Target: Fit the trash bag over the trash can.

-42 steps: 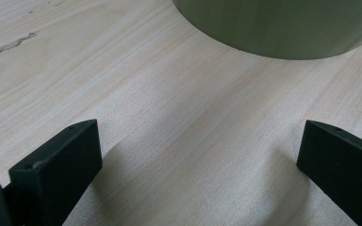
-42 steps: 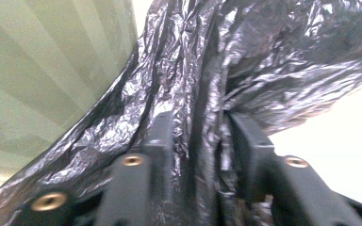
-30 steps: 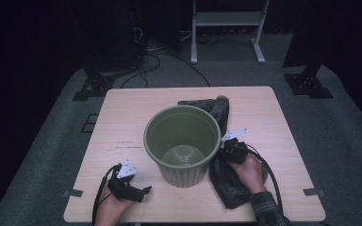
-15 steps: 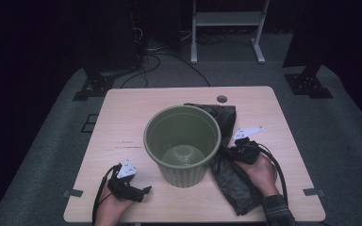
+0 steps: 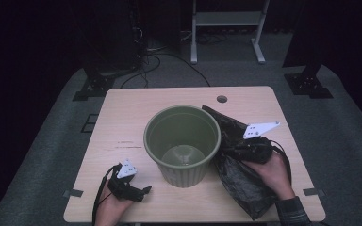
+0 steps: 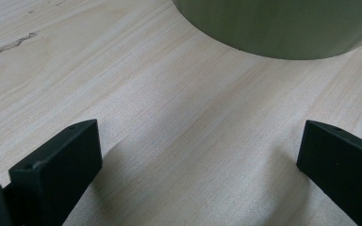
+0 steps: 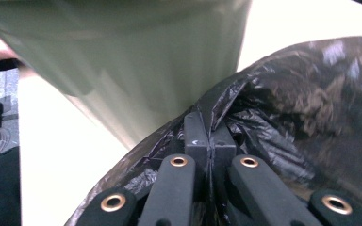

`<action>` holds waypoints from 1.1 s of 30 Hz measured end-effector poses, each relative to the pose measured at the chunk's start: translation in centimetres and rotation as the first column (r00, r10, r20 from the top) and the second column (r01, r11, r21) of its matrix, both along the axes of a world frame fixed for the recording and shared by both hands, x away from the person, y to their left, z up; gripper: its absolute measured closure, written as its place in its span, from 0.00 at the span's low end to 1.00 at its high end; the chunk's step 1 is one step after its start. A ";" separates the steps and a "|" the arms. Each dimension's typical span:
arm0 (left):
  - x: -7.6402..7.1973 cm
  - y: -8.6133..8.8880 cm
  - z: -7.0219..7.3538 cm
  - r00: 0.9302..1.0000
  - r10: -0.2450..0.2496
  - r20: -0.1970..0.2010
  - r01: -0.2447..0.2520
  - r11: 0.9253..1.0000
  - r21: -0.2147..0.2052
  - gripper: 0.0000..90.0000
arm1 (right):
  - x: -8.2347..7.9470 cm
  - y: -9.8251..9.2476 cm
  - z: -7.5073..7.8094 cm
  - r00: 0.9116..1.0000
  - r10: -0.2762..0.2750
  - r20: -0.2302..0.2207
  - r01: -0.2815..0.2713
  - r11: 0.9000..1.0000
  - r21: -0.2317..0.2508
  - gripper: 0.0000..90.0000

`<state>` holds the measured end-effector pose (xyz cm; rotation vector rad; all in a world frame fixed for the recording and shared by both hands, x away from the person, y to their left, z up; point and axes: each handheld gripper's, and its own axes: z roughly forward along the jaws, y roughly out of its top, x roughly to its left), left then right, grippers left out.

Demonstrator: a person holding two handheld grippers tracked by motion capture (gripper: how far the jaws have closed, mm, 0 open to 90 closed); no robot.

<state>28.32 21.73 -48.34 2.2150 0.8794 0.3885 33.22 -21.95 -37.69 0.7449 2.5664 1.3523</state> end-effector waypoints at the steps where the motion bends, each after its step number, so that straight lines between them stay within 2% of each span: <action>1: 0.0 0.0 0.0 1.000 0.000 0.000 0.000 1.000 0.000 0.00 | -0.2 -0.1 0.4 1.000 0.008 0.005 -0.008 1.000 0.007 1.00; 7: 0.0 0.0 0.0 1.000 0.001 -0.001 -0.001 1.000 -0.001 0.00 | -1.1 -0.7 3.1 0.996 0.076 0.039 -0.079 0.994 0.073 0.99; 11: 0.0 0.0 0.0 1.000 -0.001 -0.001 0.001 1.000 0.002 0.00 | -1.6 -0.5 4.9 0.989 0.133 0.063 -0.138 0.988 0.076 0.99; 18: 0.0 0.0 0.0 1.000 -0.001 -0.001 0.001 1.000 0.002 0.00 | -1.7 0.1 6.8 0.979 0.187 0.083 -0.195 0.976 0.094 0.99; 25: 0.0 0.0 0.0 1.000 -0.001 -0.001 0.001 1.000 0.001 0.00 | -1.4 1.6 8.6 0.967 0.236 0.095 -0.246 0.964 0.103 0.99; 33: 0.0 0.0 0.0 1.000 0.000 0.000 0.000 1.000 0.000 0.00 | -0.5 4.2 10.0 0.951 0.297 0.088 -0.305 0.947 0.099 0.99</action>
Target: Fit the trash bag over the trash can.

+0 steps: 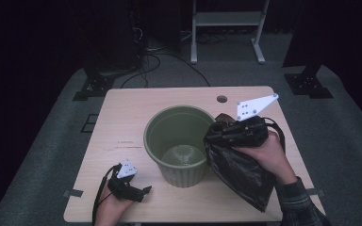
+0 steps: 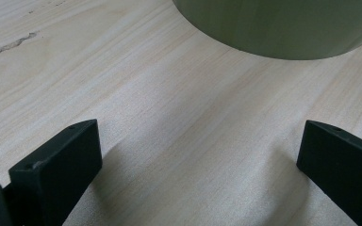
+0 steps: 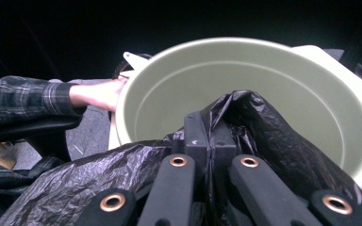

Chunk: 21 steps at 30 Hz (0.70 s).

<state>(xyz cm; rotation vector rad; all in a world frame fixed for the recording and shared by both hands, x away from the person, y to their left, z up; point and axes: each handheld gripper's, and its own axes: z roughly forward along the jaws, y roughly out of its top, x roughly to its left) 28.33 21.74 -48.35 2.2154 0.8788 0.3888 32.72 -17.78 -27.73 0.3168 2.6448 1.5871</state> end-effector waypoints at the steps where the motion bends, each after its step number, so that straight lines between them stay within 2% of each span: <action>1: 0.0 0.0 0.0 1.000 0.000 0.000 0.000 1.000 0.000 0.00 | 0.1 0.3 0.2 1.000 0.008 0.001 -0.008 1.000 0.004 0.99; 6: 0.0 0.0 0.0 1.000 0.000 0.000 0.000 1.000 0.000 0.00 | 0.5 2.1 1.3 0.999 0.048 0.000 -0.048 0.999 0.015 0.99; 14: 0.0 0.0 0.0 1.000 0.000 0.000 0.000 1.000 0.000 0.00 | 1.3 5.6 2.7 0.995 0.095 0.000 -0.095 0.995 0.002 0.99; 21: 0.0 0.0 0.0 1.000 0.000 0.001 0.000 1.000 0.000 0.00 | 1.8 8.9 3.9 0.989 0.146 0.000 -0.146 0.989 0.015 0.99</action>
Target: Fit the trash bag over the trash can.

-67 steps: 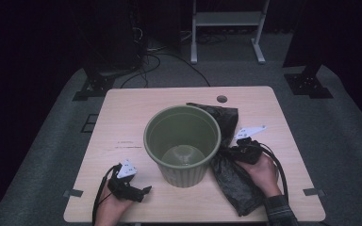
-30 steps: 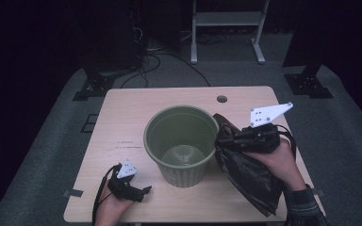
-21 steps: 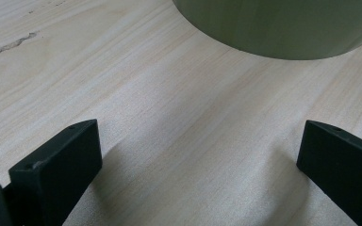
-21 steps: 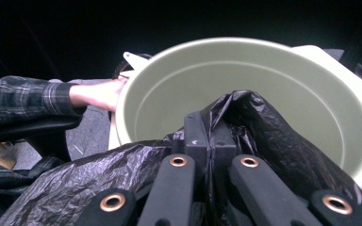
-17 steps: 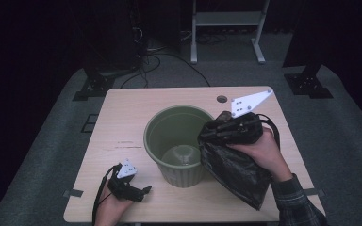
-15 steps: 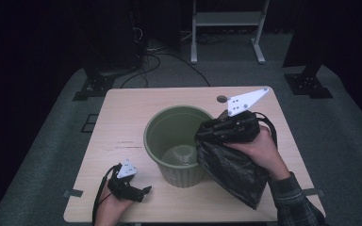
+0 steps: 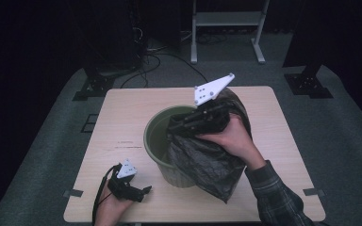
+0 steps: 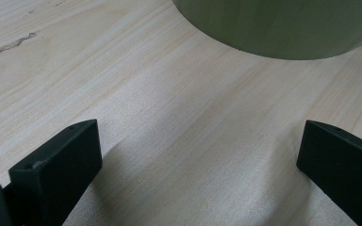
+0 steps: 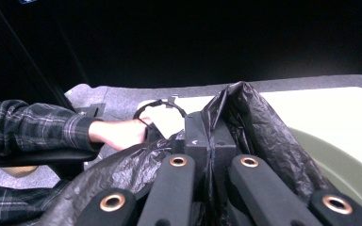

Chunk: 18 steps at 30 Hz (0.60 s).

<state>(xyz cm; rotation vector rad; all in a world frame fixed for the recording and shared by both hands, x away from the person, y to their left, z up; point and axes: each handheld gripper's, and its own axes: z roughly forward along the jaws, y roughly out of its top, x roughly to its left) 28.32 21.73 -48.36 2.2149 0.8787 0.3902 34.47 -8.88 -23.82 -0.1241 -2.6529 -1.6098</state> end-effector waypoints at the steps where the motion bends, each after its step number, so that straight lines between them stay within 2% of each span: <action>1: 0.0 0.0 0.0 1.000 0.000 0.000 0.000 1.000 0.000 0.00 | 0.0 0.5 0.1 1.000 0.004 0.002 -0.004 1.000 0.000 0.99; 8: 0.0 0.0 0.0 1.000 -0.001 -0.002 0.001 1.000 -0.001 0.00 | 0.4 4.3 0.7 0.999 0.047 -0.009 -0.047 0.999 0.008 0.99; 13: 0.0 0.0 0.0 1.000 -0.002 -0.001 0.002 1.000 -0.002 0.00 | 0.3 6.7 0.6 0.996 0.081 -0.021 -0.081 0.996 0.022 0.99; 18: 0.0 0.0 0.0 1.000 -0.003 -0.001 0.003 1.000 -0.002 0.00 | -0.1 8.7 0.3 0.994 0.105 -0.019 -0.105 0.994 0.009 0.99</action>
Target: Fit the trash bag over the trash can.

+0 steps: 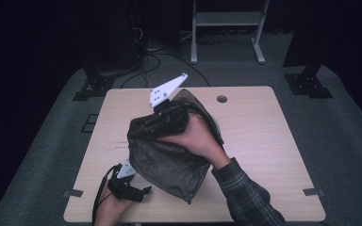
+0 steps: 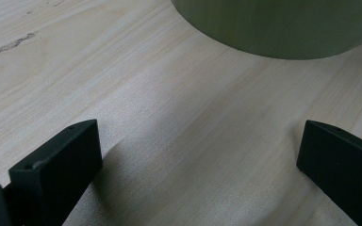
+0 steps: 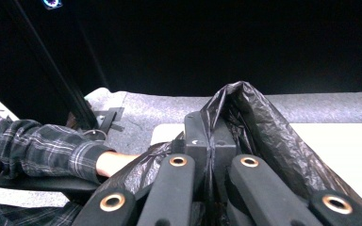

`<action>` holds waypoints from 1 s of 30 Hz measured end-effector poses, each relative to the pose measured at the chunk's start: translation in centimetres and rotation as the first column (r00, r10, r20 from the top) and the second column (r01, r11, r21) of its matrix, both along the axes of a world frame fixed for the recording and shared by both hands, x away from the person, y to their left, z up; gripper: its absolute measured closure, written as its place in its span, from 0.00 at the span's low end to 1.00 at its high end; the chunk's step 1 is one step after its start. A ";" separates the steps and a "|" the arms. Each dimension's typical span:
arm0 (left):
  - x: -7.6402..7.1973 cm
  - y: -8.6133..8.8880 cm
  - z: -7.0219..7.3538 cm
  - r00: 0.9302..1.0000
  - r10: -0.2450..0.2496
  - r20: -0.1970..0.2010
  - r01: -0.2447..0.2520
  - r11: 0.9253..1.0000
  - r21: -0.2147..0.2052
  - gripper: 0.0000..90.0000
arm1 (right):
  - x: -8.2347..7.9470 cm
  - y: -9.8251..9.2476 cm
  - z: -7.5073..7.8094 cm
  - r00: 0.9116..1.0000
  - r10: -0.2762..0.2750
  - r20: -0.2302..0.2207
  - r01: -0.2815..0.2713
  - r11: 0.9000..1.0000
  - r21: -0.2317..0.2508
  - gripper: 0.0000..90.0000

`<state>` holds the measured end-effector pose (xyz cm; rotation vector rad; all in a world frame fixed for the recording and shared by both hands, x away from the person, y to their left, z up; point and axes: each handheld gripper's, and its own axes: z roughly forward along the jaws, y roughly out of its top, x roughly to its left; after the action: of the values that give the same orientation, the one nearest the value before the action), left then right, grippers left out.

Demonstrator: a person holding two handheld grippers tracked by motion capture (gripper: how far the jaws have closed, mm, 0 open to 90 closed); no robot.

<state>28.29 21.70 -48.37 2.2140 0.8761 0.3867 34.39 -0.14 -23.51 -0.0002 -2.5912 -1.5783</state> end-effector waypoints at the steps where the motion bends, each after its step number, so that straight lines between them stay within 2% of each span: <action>1: 0.0 0.0 0.0 1.000 0.001 0.001 -0.001 1.000 -0.001 0.00 | -0.1 0.3 0.0 1.000 0.004 0.000 -0.004 1.000 0.000 0.99; 7: 0.0 0.0 0.0 1.000 0.001 0.001 -0.001 1.000 0.000 0.00 | -0.8 1.6 -0.2 1.000 0.018 0.005 -0.018 1.000 -0.006 0.99; 9: 0.0 0.0 0.0 1.000 0.000 0.000 0.000 1.000 -0.001 0.00 | -0.8 1.1 -0.3 1.000 0.004 0.008 -0.004 1.000 -0.019 0.99; 14: 0.0 0.0 0.0 1.000 0.000 -0.001 0.000 1.000 0.000 0.00 | 0.1 -1.4 -0.8 0.999 -0.043 -0.023 0.043 0.999 0.002 0.99; 18: 0.0 0.0 0.0 1.000 0.000 -0.001 0.000 1.000 0.000 0.00 | -0.3 -2.1 -1.1 0.998 -0.056 -0.023 0.056 0.998 0.004 0.99; 26: 0.0 0.0 0.0 1.000 0.001 0.001 -0.001 1.000 0.001 0.00 | -2.7 0.1 -1.3 0.999 -0.037 0.005 0.037 0.999 0.000 0.99; 30: 0.0 0.0 0.0 1.000 0.003 0.000 -0.003 1.000 0.005 0.00 | -3.8 0.7 -1.5 0.999 -0.032 0.003 0.032 0.999 0.001 0.99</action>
<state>28.33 21.72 -48.35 2.2179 0.8790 0.3912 30.57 0.55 -25.04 -0.0396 -2.6056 -1.5912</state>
